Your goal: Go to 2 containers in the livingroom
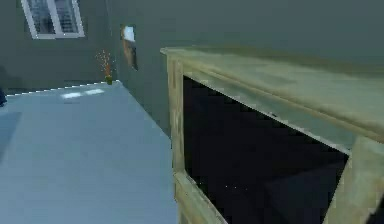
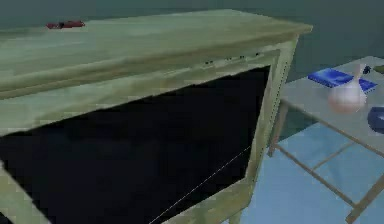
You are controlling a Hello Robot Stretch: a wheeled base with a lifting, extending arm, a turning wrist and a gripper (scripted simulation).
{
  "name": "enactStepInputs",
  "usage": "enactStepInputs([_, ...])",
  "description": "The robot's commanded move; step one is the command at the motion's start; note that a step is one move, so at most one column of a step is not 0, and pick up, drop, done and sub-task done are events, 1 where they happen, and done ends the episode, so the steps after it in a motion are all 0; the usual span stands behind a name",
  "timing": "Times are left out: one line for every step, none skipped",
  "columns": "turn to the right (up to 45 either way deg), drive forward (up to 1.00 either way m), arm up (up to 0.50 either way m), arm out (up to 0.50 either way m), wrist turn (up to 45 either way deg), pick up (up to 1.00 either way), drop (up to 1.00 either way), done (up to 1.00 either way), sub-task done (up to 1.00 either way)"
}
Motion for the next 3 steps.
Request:
enactStepInputs([-45.0, 0.00, 0.00, 0.00, 0.0, 0.00, 0.00, 0.00, 0.00])
enactStepInputs([-45.0, 0.00, 0.00, 0.00, 0.0, 0.00, 0.00, 0.00, 0.00])
enactStepInputs([-27.0, 0.00, 0.00, 0.00, 0.0, 0.00, 0.00, 0.00, 0.00])
